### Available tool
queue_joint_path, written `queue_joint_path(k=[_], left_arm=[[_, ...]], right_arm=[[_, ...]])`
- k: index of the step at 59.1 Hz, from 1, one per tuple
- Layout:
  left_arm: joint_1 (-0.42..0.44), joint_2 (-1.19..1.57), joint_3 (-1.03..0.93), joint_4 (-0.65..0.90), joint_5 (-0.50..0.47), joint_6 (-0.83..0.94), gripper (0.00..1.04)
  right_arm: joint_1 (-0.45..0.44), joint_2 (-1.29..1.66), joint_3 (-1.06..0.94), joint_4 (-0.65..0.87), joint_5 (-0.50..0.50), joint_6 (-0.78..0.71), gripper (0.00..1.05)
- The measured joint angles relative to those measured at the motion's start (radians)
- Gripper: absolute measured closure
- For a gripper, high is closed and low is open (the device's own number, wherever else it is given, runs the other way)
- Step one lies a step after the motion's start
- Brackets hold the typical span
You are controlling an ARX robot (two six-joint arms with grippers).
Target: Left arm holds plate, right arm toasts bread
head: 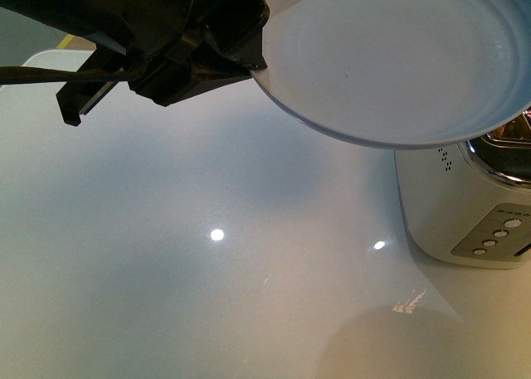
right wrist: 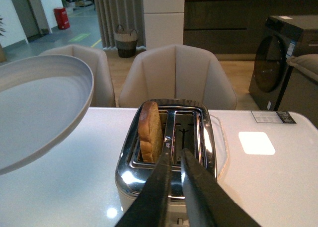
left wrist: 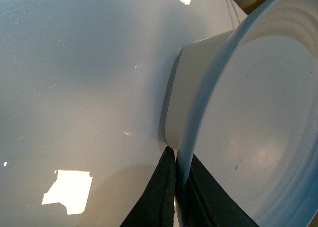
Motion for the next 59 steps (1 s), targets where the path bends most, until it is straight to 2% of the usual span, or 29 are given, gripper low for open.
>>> queue_joint_path(k=[6,13,26,32,38,46,53,59], left_arm=[[0.0,0.0,0.0,0.0,-0.001,0.0,1.02],[-0.01,0.0,0.031,-0.098,-0.117,0.009,1.02],[0.006,-0.01,0.041,-0.107,-0.106,0.008,1.02],[0.043,-0.034,0.041,-0.109,-0.083,0.009,1.02],[0.118,-0.065,0.04,-0.11,-0.061,0.047,1.02],[0.275,-0.074,0.014,-0.076,-0.007,0.159,1.02],[0.426,-0.009,-0.022,0.027,0.028,0.296,1.02],[0.517,0.086,-0.035,0.094,0.058,0.404,1.02]], right_arm=[[0.0,0.0,0.0,0.0,0.0,0.0,0.6],[0.0,0.0,0.0,0.0,0.0,0.0,0.42],[0.0,-0.002,0.0,0.0,0.0,0.0,0.08],[0.0,-0.002,0.0,0.0,0.0,0.0,0.09],[0.0,-0.002,0.0,0.0,0.0,0.0,0.09],[0.0,-0.002,0.0,0.0,0.0,0.0,0.09],[0.0,-0.002,0.0,0.0,0.0,0.0,0.09],[0.0,-0.002,0.0,0.0,0.0,0.0,0.09]])
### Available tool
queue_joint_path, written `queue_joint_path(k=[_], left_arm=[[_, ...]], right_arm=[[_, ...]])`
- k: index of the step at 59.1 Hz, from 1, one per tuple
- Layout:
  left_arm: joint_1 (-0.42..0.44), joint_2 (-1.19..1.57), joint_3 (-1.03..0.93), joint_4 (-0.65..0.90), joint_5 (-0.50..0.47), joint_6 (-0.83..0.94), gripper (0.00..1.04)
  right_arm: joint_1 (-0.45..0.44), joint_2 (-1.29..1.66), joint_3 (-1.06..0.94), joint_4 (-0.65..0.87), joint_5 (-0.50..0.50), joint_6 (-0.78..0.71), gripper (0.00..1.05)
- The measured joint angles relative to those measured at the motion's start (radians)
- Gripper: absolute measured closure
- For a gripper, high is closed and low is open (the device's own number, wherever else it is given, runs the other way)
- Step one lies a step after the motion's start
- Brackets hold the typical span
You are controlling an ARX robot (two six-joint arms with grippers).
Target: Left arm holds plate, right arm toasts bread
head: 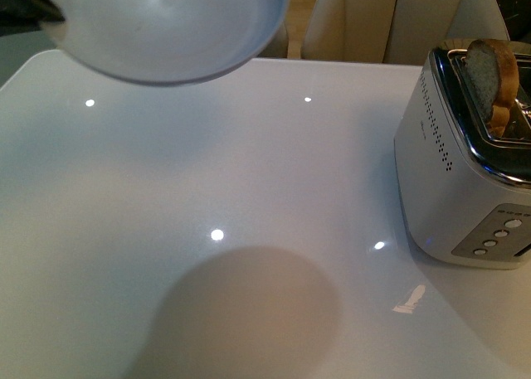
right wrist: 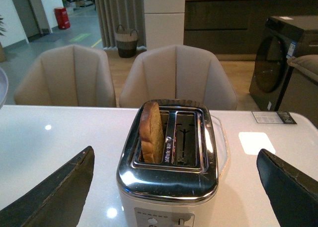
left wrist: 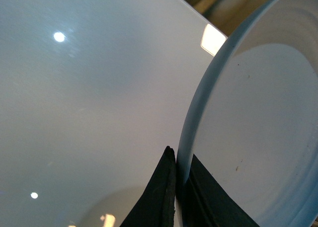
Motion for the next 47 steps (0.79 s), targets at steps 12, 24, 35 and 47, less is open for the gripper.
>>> queue_joint_path(k=[12,24,35,47], left_arm=[[0.098,0.227,-0.009,0.108,0.01,0.072,1.02],[0.12,0.402,-0.011,0.217,0.01,0.015,1.02],[0.096,0.529,0.022,0.301,0.017,-0.09,1.02],[0.108,0.637,0.031,0.327,0.014,-0.16,1.02]], right_arm=[[0.0,0.0,0.0,0.0,0.0,0.0,0.09],[0.0,0.0,0.0,0.0,0.0,0.0,0.09],[0.0,0.0,0.0,0.0,0.0,0.0,0.09],[0.0,0.0,0.0,0.0,0.0,0.0,0.09]])
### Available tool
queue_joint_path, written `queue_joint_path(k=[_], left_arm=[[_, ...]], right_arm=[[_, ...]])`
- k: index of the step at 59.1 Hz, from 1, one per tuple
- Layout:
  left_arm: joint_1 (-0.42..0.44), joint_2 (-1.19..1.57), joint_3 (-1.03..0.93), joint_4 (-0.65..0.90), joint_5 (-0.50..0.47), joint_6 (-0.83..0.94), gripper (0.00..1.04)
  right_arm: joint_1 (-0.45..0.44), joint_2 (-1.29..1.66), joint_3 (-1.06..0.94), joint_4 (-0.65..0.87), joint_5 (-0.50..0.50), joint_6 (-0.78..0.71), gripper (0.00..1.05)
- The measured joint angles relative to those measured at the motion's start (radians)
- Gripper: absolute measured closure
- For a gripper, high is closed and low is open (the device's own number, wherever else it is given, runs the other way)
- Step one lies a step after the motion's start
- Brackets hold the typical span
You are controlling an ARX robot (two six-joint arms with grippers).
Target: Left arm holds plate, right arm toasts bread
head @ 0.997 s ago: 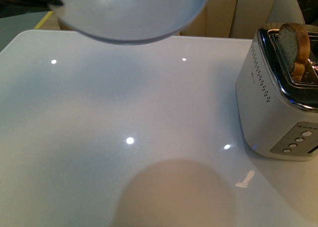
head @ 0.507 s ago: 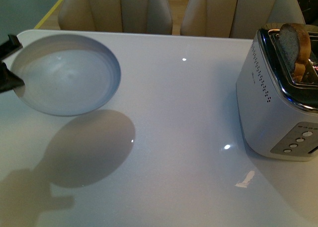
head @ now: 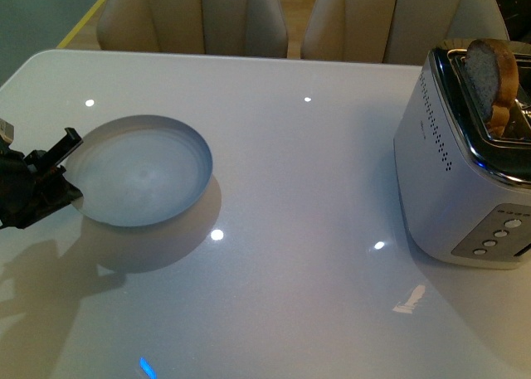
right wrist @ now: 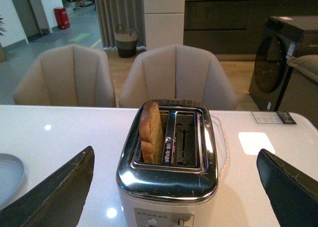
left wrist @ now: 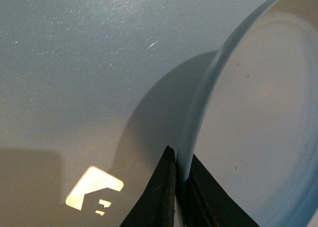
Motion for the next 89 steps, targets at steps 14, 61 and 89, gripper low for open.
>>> queue_joint_path(k=[14,61,89], left_arm=[[-0.003,0.044,-0.001,0.023,0.014,-0.052,1.02],[-0.001,-0.348,-0.075,-0.069,-0.006,-0.05,0.08],[-0.184,-0.869,-0.115,-0.039,-0.274,-0.003,0.18]], right_arm=[[0.0,0.0,0.0,0.0,0.0,0.0,0.09],[0.0,0.0,0.0,0.0,0.0,0.0,0.09],[0.0,0.0,0.0,0.0,0.0,0.0,0.09]])
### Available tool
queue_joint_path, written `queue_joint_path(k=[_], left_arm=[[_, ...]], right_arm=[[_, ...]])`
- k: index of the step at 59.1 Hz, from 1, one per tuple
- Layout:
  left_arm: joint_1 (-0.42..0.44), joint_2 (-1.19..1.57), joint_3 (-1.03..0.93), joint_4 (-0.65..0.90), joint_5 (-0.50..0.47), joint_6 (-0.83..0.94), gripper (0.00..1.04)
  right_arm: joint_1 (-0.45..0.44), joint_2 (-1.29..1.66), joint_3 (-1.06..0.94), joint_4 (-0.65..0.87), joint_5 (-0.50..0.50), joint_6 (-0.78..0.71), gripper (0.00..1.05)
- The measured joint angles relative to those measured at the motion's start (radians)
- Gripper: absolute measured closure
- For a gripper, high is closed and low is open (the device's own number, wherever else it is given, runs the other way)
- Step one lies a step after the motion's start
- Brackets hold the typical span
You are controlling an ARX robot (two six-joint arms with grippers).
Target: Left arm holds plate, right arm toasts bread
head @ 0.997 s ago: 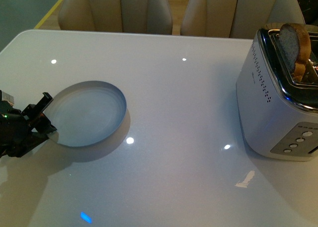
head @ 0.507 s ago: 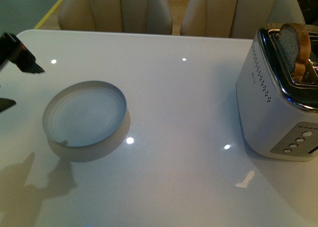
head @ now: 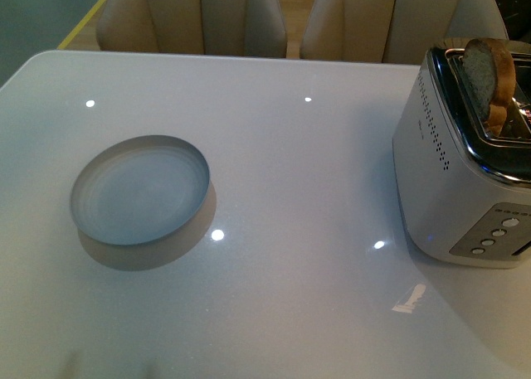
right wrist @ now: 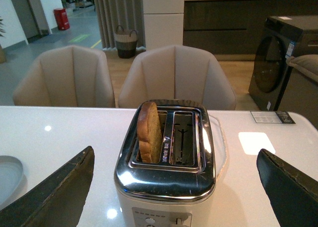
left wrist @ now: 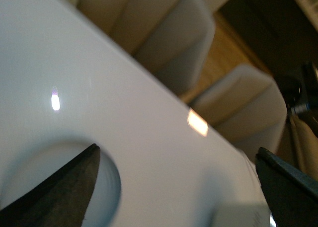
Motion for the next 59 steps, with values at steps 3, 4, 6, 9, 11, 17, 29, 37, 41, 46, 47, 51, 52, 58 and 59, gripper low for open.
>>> queue_joint_path(k=[3,4,6,9,11,17,29,37,41,46,47,51,52,58,59], left_arm=[[0.005,-0.01,-0.101,0.211,-0.028,0.158,0.27],[0.005,-0.013,-0.12,0.247,-0.031,0.19,0.29],[0.011,-0.03,-0.192,0.367,-0.031,0.304,0.36],[0.016,-0.061,-0.261,0.462,-0.03,0.419,0.45],[0.019,-0.093,-0.302,0.502,-0.029,0.485,0.52],[0.032,-0.179,-0.402,0.539,-0.018,0.566,0.73],[0.079,-0.299,-0.55,0.547,0.029,0.601,1.02],[0.079,-0.385,-0.621,0.537,0.029,0.604,1.02],[0.079,-0.434,-0.653,0.519,0.03,0.605,1.02],[0.079,-0.491,-0.686,0.494,0.03,0.607,1.02],[0.079,-0.497,-0.689,0.491,0.03,0.607,1.02],[0.079,-0.554,-0.716,0.459,0.03,0.607,1.02],[0.079,-0.574,-0.723,0.446,0.03,0.607,1.02],[0.079,-0.639,-0.747,0.406,0.03,0.607,1.02],[0.079,-0.652,-0.756,0.401,0.03,0.607,1.02]], right_arm=[[0.0,0.0,0.0,0.0,0.001,0.0,0.09],[0.0,0.0,0.0,0.0,0.001,0.0,0.09],[0.0,0.0,0.0,0.0,0.001,0.0,0.09],[0.0,0.0,0.0,0.0,0.0,0.0,0.09],[0.0,0.0,0.0,0.0,0.0,0.0,0.09],[0.0,0.0,0.0,0.0,0.0,0.0,0.09],[0.0,0.0,0.0,0.0,0.0,0.0,0.09],[0.0,0.0,0.0,0.0,0.0,0.0,0.09],[0.0,0.0,0.0,0.0,0.0,0.0,0.09],[0.0,0.0,0.0,0.0,0.0,0.0,0.09],[0.0,0.0,0.0,0.0,0.0,0.0,0.09],[0.0,0.0,0.0,0.0,0.0,0.0,0.09],[0.0,0.0,0.0,0.0,0.0,0.0,0.09],[0.0,0.0,0.0,0.0,0.0,0.0,0.09],[0.0,0.0,0.0,0.0,0.0,0.0,0.09]])
